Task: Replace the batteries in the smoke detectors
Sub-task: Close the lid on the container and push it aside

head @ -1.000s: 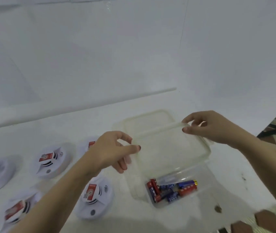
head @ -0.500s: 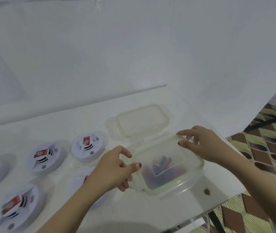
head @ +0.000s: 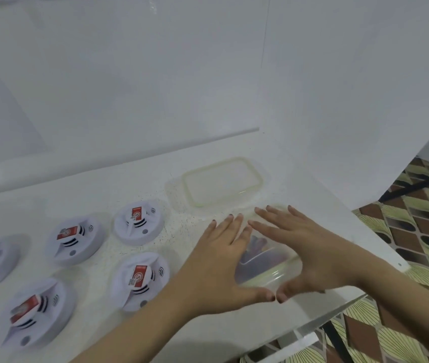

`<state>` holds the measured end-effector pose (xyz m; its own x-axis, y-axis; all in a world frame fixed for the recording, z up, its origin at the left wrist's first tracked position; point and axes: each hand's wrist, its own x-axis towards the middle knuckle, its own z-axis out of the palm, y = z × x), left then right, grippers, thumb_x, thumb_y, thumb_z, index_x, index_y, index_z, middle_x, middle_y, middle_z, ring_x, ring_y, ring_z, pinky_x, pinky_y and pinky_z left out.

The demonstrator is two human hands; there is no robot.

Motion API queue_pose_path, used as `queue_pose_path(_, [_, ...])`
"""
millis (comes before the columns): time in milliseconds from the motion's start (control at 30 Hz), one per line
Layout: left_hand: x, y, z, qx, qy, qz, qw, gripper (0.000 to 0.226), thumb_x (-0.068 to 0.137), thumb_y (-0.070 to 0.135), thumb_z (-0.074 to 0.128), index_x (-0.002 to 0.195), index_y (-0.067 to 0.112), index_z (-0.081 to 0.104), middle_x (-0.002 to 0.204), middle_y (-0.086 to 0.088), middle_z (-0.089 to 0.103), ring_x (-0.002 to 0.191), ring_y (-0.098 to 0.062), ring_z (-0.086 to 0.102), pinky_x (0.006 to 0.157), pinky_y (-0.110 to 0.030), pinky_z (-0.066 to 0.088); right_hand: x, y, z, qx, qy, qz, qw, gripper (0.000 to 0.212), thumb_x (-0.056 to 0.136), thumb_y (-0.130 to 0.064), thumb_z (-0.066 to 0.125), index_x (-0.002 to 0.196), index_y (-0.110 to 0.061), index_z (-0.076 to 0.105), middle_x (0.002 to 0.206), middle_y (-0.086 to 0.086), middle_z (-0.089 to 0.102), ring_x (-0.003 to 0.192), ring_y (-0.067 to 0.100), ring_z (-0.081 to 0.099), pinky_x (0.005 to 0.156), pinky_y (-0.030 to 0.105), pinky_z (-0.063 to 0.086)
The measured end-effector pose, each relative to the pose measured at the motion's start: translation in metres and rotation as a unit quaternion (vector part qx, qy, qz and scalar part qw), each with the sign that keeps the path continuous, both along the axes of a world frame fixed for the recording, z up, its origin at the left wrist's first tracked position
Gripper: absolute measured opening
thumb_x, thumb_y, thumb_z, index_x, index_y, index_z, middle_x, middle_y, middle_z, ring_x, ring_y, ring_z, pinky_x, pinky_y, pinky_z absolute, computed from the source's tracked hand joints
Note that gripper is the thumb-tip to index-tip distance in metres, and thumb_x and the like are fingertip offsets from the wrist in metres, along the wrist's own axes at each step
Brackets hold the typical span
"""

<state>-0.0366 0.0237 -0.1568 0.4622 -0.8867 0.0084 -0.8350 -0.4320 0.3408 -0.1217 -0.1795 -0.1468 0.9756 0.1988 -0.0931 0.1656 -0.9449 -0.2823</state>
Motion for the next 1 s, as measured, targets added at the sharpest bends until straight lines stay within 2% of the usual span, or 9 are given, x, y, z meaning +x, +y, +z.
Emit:
queue_pose_path(133, [-0.003, -0.006, -0.002, 0.021, -0.007, 0.052, 0.998, 0.111, 0.076, 0.071, 0.056, 0.153, 0.021, -0.005, 0.161, -0.003, -0.017, 0.148, -0.018, -0.018, 0.120, -0.038, -0.009, 0.001, -0.001, -0.005, -0.041, -0.010, 0.002, 0.999, 0.105, 0.068, -0.079, 0.055, 0.143, -0.045, -0.010, 0.153, -0.020, -0.017, 0.137, -0.004, -0.025, 0.113, 0.027, -0.019])
queue_pose_path(267, [-0.006, -0.012, -0.005, 0.020, -0.044, 0.062, 0.997, 0.105, 0.072, 0.064, 0.057, 0.152, 0.016, 0.009, 0.160, -0.005, 0.010, 0.147, -0.022, 0.008, 0.116, -0.039, 0.015, 0.000, 0.001, -0.009, -0.047, -0.032, 0.003, 0.998, 0.092, 0.073, -0.079, 0.045, 0.143, -0.047, -0.006, 0.154, -0.019, -0.013, 0.140, -0.002, -0.021, 0.115, 0.027, -0.015])
queue_pose_path(433, [-0.006, -0.013, -0.006, 0.016, -0.050, 0.059, 0.997, 0.101, 0.070, 0.061, 0.058, 0.150, 0.015, 0.017, 0.156, -0.006, 0.018, 0.144, -0.024, 0.016, 0.113, -0.038, 0.020, 0.000, 0.002, -0.011, -0.028, -0.033, -0.003, 0.999, 0.090, 0.072, -0.080, 0.040, 0.145, -0.047, -0.001, 0.157, -0.016, -0.006, 0.142, -0.001, -0.016, 0.117, 0.030, -0.011])
queue_pose_path(567, [0.006, -0.008, 0.001, 0.034, -0.005, 0.006, 0.999, 0.106, 0.066, 0.054, 0.062, 0.152, 0.022, 0.010, 0.161, -0.002, 0.005, 0.149, -0.018, -0.001, 0.121, -0.040, 0.005, -0.003, -0.005, 0.001, 0.019, -0.024, -0.018, 0.999, 0.095, 0.065, -0.080, 0.055, 0.145, -0.048, 0.016, 0.157, -0.020, 0.004, 0.142, -0.003, -0.007, 0.117, 0.032, -0.007])
queue_pose_path(667, [0.023, 0.002, 0.014, 0.074, 0.041, -0.068, 0.994, 0.103, 0.071, 0.030, 0.069, 0.153, 0.034, 0.007, 0.161, 0.012, -0.011, 0.145, -0.001, -0.019, 0.119, -0.037, -0.015, -0.012, -0.009, 0.009, 0.056, 0.005, -0.026, 0.998, 0.091, 0.062, -0.075, 0.064, 0.140, -0.056, 0.021, 0.154, -0.027, 0.000, 0.140, -0.008, -0.008, 0.114, 0.026, -0.005])
queue_pose_path(767, [0.032, 0.007, 0.019, 0.069, 0.071, -0.113, 0.989, 0.095, 0.073, 0.002, 0.058, 0.150, 0.040, 0.018, 0.160, 0.015, -0.006, 0.141, 0.006, -0.020, 0.116, -0.030, -0.019, -0.029, -0.006, 0.015, 0.100, 0.057, -0.038, 0.993, 0.092, 0.059, -0.070, 0.071, 0.135, -0.064, 0.020, 0.151, -0.035, 0.004, 0.137, -0.016, 0.003, 0.109, 0.018, 0.008])
queue_pose_path(900, [0.025, 0.011, 0.009, -0.051, 0.067, -0.078, 0.993, 0.089, 0.067, -0.016, 0.039, 0.138, 0.035, 0.048, 0.157, 0.009, 0.025, 0.146, -0.003, 0.013, 0.121, -0.025, 0.001, -0.049, 0.003, 0.011, 0.063, 0.046, -0.071, 0.994, 0.084, 0.060, -0.074, 0.066, 0.128, -0.072, 0.016, 0.142, -0.041, 0.002, 0.122, -0.030, 0.005, 0.091, -0.005, 0.013])
queue_pose_path(967, [0.020, 0.011, 0.000, -0.130, 0.043, -0.060, 0.989, 0.076, 0.065, -0.007, 0.037, 0.128, 0.027, 0.062, 0.147, 0.004, 0.046, 0.139, -0.006, 0.034, 0.119, -0.031, 0.023, -0.057, 0.017, 0.006, 0.043, 0.012, -0.108, 0.993, 0.079, 0.059, -0.082, 0.054, 0.128, -0.070, 0.017, 0.144, -0.034, 0.011, 0.120, -0.022, 0.020, 0.086, -0.004, 0.020])
queue_pose_path(1000, [0.017, 0.011, -0.001, -0.147, 0.062, -0.053, 0.986, 0.067, 0.068, 0.003, 0.040, 0.127, 0.025, 0.063, 0.145, 0.005, 0.048, 0.137, -0.002, 0.035, 0.118, -0.028, 0.023, -0.060, 0.024, 0.002, 0.029, -0.018, -0.124, 0.992, 0.079, 0.060, -0.085, 0.048, 0.131, -0.065, 0.021, 0.146, -0.024, 0.022, 0.120, -0.012, 0.033, 0.086, 0.001, 0.024])
